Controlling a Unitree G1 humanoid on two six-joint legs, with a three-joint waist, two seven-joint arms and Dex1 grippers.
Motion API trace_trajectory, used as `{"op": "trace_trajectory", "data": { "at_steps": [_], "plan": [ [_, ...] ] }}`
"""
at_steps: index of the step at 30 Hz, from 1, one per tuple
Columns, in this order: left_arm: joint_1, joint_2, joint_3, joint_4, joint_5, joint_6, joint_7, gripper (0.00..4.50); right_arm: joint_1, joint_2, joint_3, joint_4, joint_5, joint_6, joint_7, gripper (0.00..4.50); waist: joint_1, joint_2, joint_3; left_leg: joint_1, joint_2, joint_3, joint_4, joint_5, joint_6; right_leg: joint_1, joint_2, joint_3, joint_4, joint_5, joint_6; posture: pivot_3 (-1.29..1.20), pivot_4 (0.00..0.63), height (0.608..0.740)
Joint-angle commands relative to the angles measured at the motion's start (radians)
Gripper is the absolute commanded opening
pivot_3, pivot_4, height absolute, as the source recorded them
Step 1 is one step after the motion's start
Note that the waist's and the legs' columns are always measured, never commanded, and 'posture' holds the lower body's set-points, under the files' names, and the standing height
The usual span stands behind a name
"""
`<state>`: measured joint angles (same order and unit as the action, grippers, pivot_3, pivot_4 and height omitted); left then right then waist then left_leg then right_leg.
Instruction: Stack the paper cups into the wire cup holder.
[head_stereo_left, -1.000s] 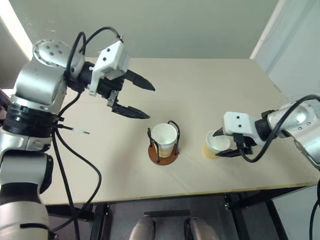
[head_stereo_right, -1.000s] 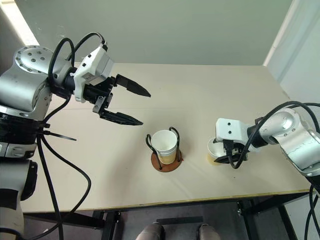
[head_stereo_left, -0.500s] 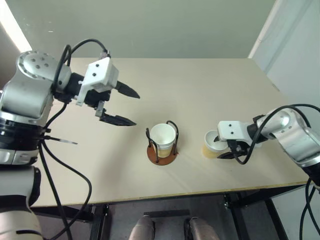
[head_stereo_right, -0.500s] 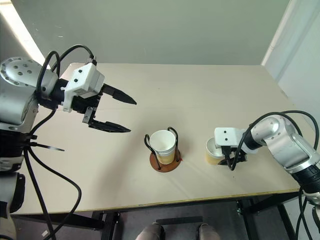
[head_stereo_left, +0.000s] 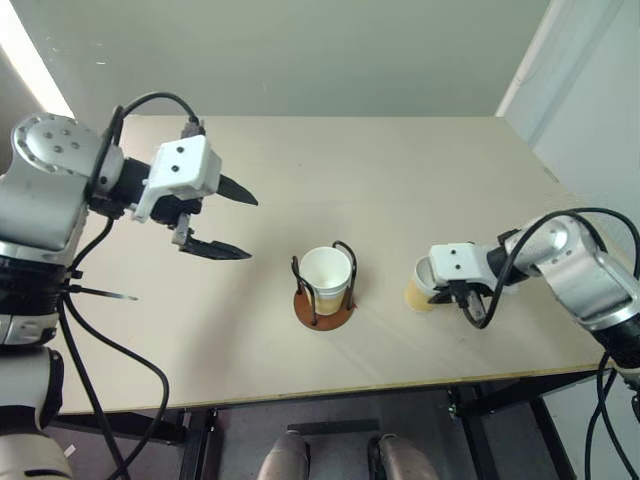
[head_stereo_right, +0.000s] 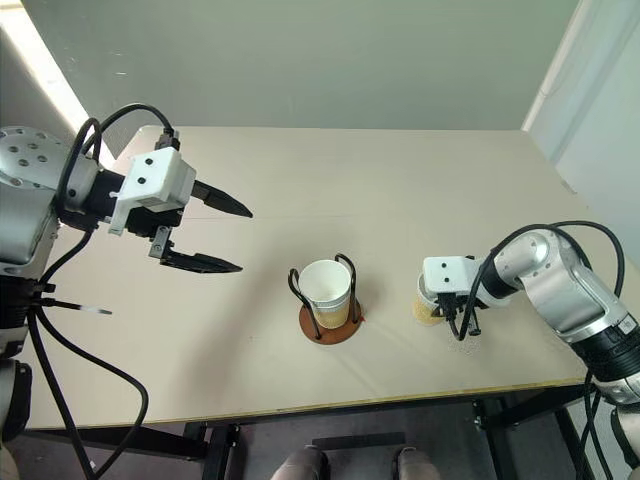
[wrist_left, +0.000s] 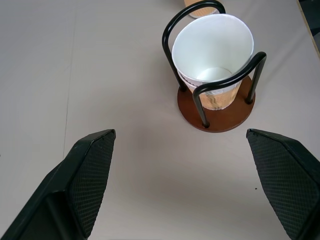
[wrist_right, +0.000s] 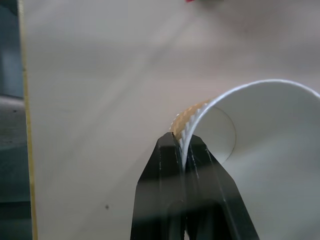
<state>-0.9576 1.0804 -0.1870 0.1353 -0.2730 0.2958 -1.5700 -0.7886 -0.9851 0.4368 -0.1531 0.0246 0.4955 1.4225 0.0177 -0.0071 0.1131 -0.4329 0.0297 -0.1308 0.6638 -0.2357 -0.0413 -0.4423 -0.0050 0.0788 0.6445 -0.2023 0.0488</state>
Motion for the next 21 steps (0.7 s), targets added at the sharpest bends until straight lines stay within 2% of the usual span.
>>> {"op": "trace_trajectory", "data": {
  "at_steps": [1, 6, 9, 15, 21],
  "plan": [
    [-0.011, 0.009, 0.038, 0.004, 0.012, -0.019, -0.01, 4.5, -0.127, -0.02, -0.094, 0.001, 0.022, -0.009, 0.037, 0.05, -0.002, 0.0, 0.0, 0.0, 0.0, 0.0, -0.001, 0.0, 0.0, -0.001, 0.0, 0.0, 0.0, 0.0, -0.001, 0.0, 0.15, 0.74],
    [-0.016, -0.003, 0.031, 0.014, 0.021, -0.03, -0.015, 4.5, -0.365, 0.073, -0.1, 0.014, 0.046, 0.005, 0.059, 0.05, -0.01, 0.0, 0.0, 0.0, 0.001, 0.0, -0.002, 0.0, 0.0, -0.003, 0.001, 0.0, 0.001, -0.001, -0.003, 0.0, 0.15, 0.74],
    [-0.021, -0.011, 0.025, 0.02, 0.028, -0.034, -0.022, 4.5, -0.45, 0.122, -0.086, 0.017, 0.056, 0.012, 0.075, 0.05, -0.013, 0.0, 0.0, -0.001, 0.001, 0.0, -0.005, 0.0, 0.0, -0.006, 0.001, 0.0, 0.002, -0.002, -0.005, 0.0, 0.15, 0.74],
    [-0.04, -0.03, 0.015, 0.043, 0.046, -0.043, -0.03, 4.5, -0.503, 0.206, -0.045, -0.008, 0.062, 0.021, 0.098, 0.05, -0.012, 0.0, 0.0, -0.002, 0.001, 0.0, -0.006, 0.0, -0.001, -0.007, 0.001, 0.0, 0.0, -0.003, -0.007, 0.0, 0.15, 0.74],
    [-0.051, -0.049, 0.008, 0.06, 0.058, -0.058, -0.036, 4.5, -0.474, 0.265, -0.006, -0.023, 0.049, 0.028, 0.083, 0.05, -0.012, 0.0, 0.0, -0.002, 0.001, 0.0, -0.007, 0.001, -0.001, -0.008, 0.001, 0.0, 0.001, -0.003, -0.007, 0.0, 0.15, 0.74]
  ]
}}
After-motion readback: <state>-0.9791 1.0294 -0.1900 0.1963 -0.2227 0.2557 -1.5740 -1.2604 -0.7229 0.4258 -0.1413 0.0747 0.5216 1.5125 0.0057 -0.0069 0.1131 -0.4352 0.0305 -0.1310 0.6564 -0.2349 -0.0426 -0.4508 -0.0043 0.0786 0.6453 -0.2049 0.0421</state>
